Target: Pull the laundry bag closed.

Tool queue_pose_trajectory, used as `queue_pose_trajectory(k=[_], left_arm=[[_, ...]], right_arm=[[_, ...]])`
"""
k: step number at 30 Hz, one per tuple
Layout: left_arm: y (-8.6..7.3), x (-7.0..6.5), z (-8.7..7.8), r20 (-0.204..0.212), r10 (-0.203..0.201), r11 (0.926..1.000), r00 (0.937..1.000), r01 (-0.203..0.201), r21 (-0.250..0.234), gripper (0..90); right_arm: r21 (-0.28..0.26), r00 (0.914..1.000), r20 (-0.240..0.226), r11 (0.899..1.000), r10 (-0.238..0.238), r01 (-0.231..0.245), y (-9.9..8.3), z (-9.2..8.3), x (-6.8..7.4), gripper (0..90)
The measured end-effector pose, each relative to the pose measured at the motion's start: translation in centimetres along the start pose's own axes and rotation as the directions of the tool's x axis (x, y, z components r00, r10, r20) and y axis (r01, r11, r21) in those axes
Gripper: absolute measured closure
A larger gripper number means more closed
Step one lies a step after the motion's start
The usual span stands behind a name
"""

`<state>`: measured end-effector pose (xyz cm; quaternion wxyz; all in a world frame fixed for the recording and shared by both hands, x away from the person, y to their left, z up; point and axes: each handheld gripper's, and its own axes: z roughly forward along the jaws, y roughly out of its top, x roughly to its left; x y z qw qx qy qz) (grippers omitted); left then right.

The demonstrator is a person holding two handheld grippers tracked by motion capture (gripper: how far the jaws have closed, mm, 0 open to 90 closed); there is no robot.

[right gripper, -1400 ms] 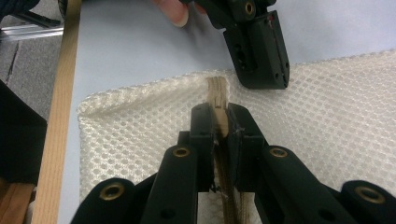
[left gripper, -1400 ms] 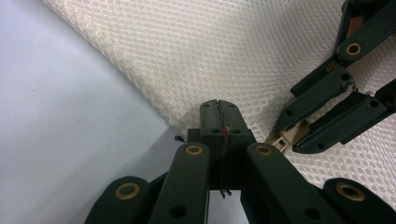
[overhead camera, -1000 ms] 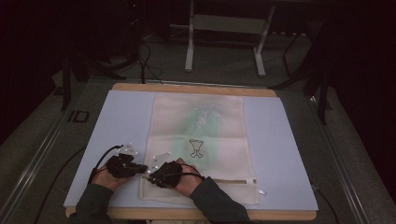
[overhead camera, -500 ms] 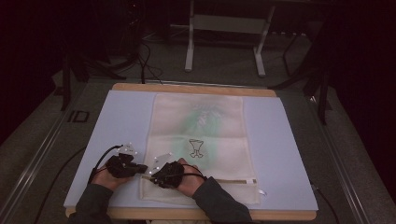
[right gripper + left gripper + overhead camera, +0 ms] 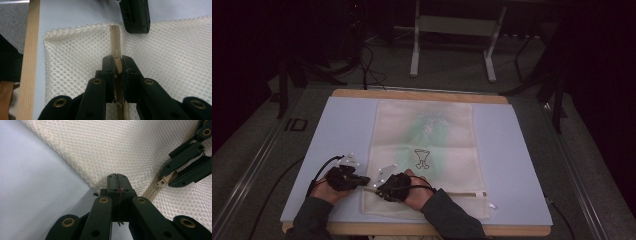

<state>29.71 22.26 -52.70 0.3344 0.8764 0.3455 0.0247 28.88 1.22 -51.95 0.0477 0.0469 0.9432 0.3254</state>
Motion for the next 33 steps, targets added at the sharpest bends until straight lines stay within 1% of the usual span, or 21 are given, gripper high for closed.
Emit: queue_pose_trajectory(k=[4,9,14,19,33], left_arm=[[0.0,0.0,0.0,0.0,-0.001,1.0,1.0,0.001,0.001,90.0],[0.1,0.0,0.0,0.0,0.0,1.0,1.0,0.0,0.009,90.0],[0.1,0.0,0.0,0.001,-0.005,1.0,1.0,0.005,0.007,90.0],[0.1,0.0,0.0,0.0,-0.001,0.9999,1.0,0.001,0.01,90.0],[0.1,0.0,0.0,0.0,0.001,1.0,1.0,-0.001,0.009,90.0]], right_arm=[[0.009,1.0,0.002,1.0,-0.001,0.001,0.0,-0.3,-0.1,82.2],[0.002,1.0,-0.004,1.0,0.006,-0.006,-0.2,-0.4,-0.2,82.2],[0.005,1.0,-0.006,1.0,0.008,-0.008,-0.3,-0.4,-0.2,82.2],[0.012,0.9999,-0.007,1.0,0.012,-0.012,-0.5,-0.7,-0.1,82.2],[0.02,1.0,-0.002,1.0,0.007,-0.007,-1.2,-1.4,0.0,82.2]])
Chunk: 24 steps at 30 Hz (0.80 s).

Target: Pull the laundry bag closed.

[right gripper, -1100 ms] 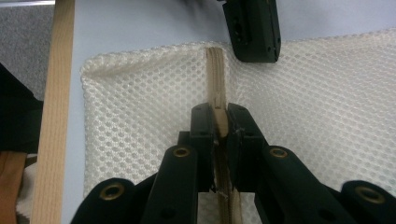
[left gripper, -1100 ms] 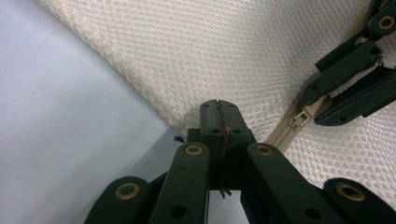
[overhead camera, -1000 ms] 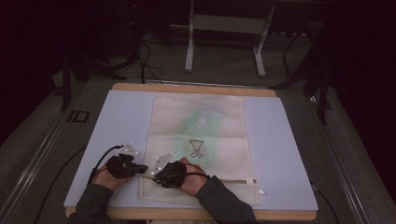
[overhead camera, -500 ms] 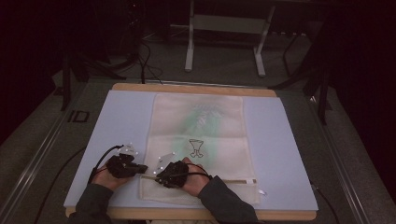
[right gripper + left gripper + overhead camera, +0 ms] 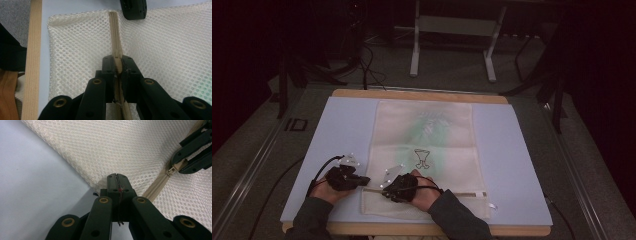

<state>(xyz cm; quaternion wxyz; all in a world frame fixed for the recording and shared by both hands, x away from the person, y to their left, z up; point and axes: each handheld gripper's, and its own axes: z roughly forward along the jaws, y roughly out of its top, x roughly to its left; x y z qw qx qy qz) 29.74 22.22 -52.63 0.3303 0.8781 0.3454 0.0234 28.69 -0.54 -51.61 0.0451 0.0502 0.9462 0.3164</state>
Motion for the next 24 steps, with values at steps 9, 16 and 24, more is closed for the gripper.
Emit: queue_pose_trajectory(k=[9,16,24], left_arm=[[0.0,-0.01,0.02,0.001,-0.005,1.0,1.0,0.005,-0.002,90.0],[-0.02,0.02,0.03,0.004,-0.007,1.0,1.0,0.007,-0.005,90.0],[-0.02,0.02,0.03,0.004,-0.007,1.0,1.0,0.007,-0.005,90.0]], right_arm=[[0.015,1.0,0.005,1.0,-0.005,0.005,-0.26,-0.28,0.19,82.2],[0.021,0.9999,0.01,1.0,-0.007,0.007,-0.52,-0.68,0.26,82.2],[0.034,0.9999,0.011,0.999,-0.011,0.011,-0.89,-0.92,0.17,82.2]])
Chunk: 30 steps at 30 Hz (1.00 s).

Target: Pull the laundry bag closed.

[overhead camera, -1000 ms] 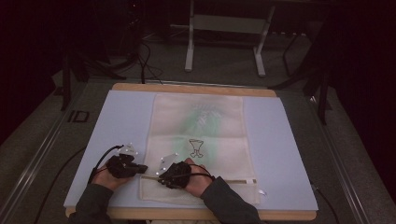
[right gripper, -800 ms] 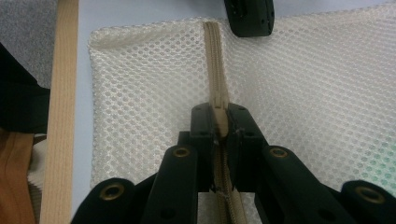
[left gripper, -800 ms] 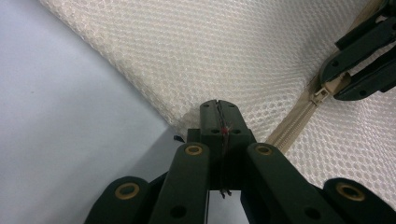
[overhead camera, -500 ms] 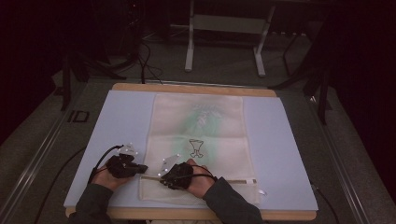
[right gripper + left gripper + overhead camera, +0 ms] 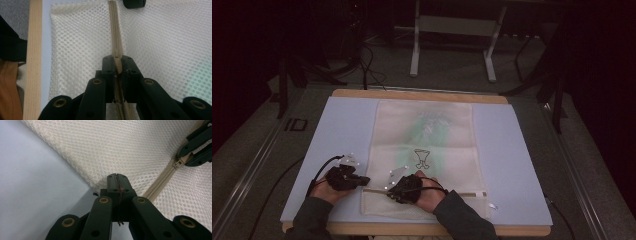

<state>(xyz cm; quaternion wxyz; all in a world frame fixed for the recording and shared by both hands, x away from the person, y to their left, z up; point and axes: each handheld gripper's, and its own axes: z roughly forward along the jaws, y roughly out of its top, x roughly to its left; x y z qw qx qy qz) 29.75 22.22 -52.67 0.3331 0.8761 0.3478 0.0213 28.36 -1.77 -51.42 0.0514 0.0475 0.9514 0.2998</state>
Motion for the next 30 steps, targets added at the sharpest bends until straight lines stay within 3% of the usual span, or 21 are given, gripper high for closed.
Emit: queue_pose_trajectory(k=[30], left_arm=[[-0.1,0.0,0.0,0.0,-0.009,0.9999,1.0,0.009,-0.009,90.0]], right_arm=[[0.01,1.0,0.004,1.0,0.004,-0.005,-1.4,-0.9,-0.1,82.2]])
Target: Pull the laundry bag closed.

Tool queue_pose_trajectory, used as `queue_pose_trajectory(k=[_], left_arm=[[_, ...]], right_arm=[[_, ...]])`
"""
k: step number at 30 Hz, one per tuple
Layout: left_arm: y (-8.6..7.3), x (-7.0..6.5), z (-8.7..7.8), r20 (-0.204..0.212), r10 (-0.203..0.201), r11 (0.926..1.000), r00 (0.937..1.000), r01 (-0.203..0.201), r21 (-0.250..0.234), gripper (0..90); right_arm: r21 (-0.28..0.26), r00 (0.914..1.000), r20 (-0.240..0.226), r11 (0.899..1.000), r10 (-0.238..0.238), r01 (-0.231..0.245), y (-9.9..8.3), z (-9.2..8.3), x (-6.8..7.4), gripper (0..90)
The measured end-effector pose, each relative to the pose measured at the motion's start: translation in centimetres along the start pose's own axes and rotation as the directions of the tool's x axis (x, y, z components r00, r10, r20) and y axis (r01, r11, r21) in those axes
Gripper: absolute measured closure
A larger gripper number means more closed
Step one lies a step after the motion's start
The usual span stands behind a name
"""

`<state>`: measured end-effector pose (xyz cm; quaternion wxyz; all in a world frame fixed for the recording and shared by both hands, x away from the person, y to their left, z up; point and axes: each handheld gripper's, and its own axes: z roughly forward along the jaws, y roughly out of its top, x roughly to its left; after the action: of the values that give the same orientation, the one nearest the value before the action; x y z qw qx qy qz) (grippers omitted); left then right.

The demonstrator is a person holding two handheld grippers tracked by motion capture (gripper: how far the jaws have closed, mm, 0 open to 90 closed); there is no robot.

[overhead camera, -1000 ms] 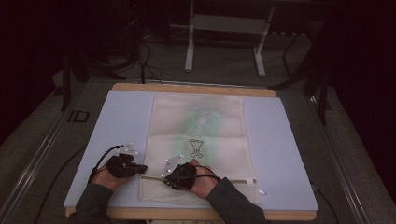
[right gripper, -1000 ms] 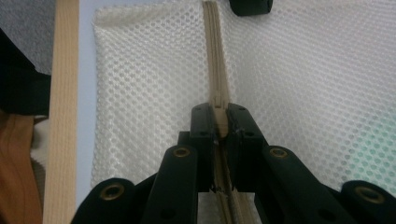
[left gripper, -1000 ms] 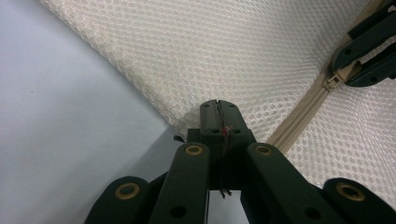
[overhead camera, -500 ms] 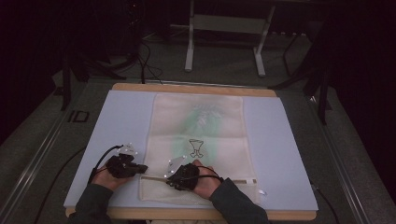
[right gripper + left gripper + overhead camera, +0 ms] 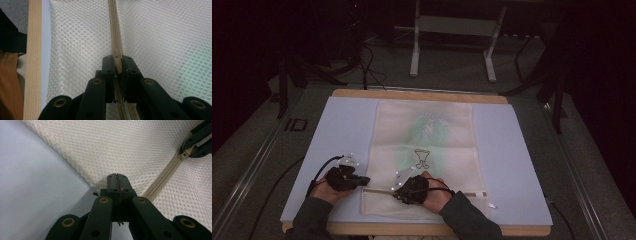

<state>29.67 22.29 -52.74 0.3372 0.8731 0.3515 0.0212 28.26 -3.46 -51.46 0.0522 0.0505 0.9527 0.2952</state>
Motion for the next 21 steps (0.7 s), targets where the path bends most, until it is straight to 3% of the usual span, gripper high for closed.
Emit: queue_pose_trajectory(k=[21], left_arm=[[-0.04,0.09,-0.01,0.006,-0.004,1.0,1.0,0.004,-0.002,90.0]], right_arm=[[0.011,1.0,0.007,1.0,0.001,-0.001,-0.74,-0.87,-0.03,82.2]])
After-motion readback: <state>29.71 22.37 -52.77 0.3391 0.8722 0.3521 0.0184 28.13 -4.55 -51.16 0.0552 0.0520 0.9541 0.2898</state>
